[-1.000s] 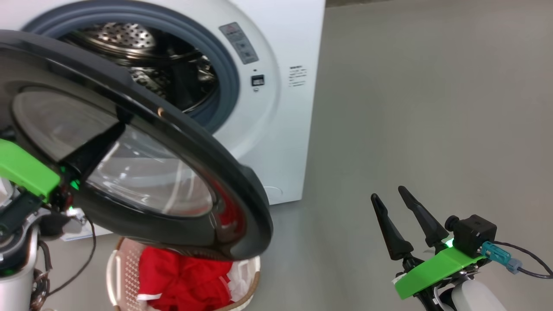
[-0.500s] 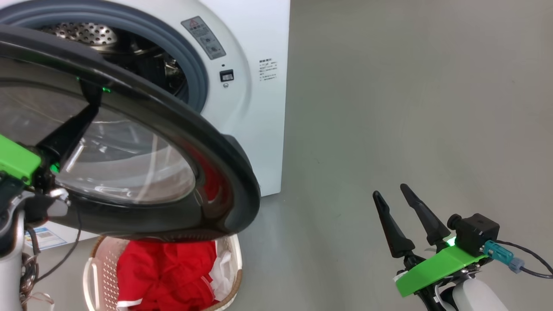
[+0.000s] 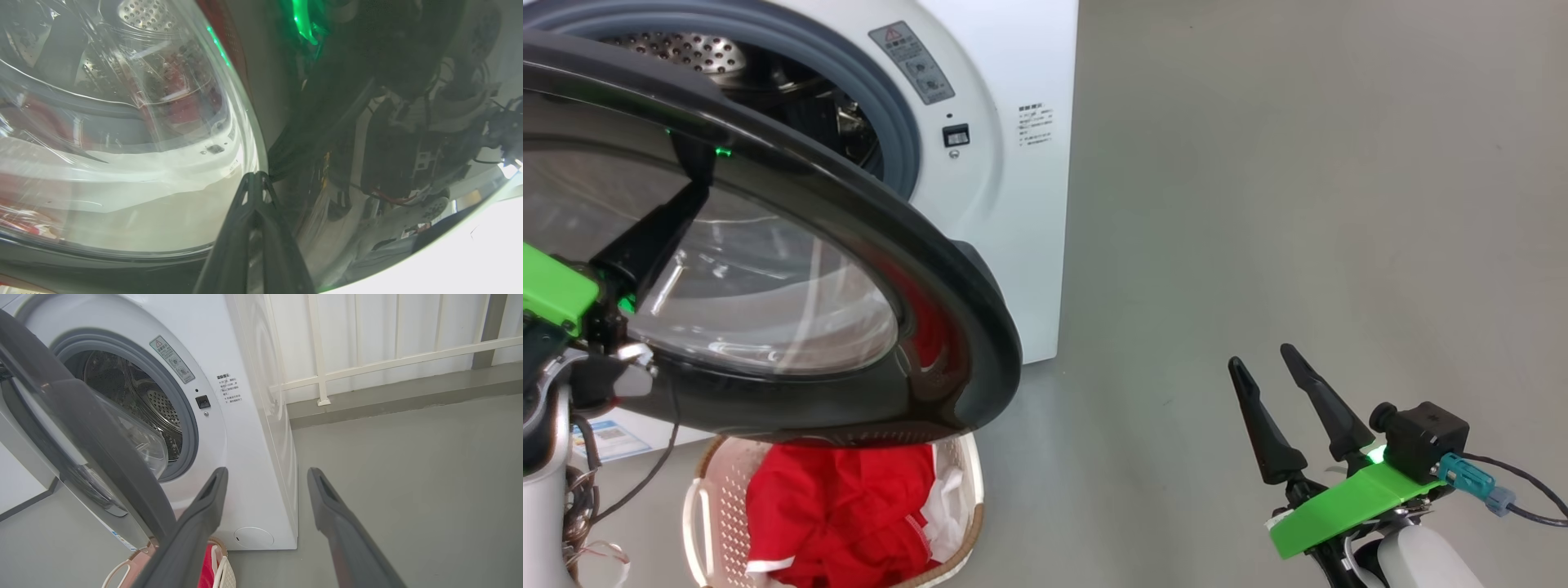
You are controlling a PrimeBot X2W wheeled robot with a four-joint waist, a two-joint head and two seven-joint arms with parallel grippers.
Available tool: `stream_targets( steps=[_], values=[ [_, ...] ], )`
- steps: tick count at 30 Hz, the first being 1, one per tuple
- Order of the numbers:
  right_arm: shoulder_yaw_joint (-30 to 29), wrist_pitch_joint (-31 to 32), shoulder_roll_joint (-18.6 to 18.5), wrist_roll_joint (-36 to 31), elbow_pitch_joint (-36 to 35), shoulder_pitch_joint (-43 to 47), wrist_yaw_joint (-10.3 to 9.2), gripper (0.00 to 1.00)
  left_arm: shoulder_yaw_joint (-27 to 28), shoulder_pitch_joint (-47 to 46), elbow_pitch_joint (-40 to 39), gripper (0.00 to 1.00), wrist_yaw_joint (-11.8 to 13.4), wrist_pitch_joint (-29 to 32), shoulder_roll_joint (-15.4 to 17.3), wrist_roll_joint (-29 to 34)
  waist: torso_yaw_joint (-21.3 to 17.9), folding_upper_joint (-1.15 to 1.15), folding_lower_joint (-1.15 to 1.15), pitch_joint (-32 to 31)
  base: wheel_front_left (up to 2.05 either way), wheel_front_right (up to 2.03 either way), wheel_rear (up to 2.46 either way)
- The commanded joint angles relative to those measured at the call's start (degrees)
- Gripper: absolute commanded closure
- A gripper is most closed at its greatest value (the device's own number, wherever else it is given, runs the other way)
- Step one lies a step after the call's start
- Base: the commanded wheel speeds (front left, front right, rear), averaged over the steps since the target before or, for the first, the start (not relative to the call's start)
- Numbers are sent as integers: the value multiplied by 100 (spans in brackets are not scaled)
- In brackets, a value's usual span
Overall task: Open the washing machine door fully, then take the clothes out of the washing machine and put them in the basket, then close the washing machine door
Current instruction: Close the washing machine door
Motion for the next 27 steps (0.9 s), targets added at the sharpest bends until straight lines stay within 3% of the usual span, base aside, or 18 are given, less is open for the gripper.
stream_targets(
  steps=[1, 23, 24, 27],
  values=[
    [106, -27, -2, -38, -146, -190, 9, 0, 226, -287, -174, 100, -62, 15, 207, -29, 26, 0, 0, 5, 0, 0, 0],
    [170, -27, -65, -25, -79, -156, 9, 0, 173, 148, -431, 100, -151, 64, 236, 47, 441, 0, 0, -182, 0, 0, 0],
    [171, -27, -70, -22, -75, -155, 9, 0, 169, 188, -457, 80, -168, 43, 246, 78, 460, 0, 0, -194, 0, 0, 0],
    [177, -27, -88, -13, -64, -145, 9, 0, 164, 334, -538, 47, -220, -18, 263, 155, 515, 0, 0, -232, 0, 0, 0]
  ],
)
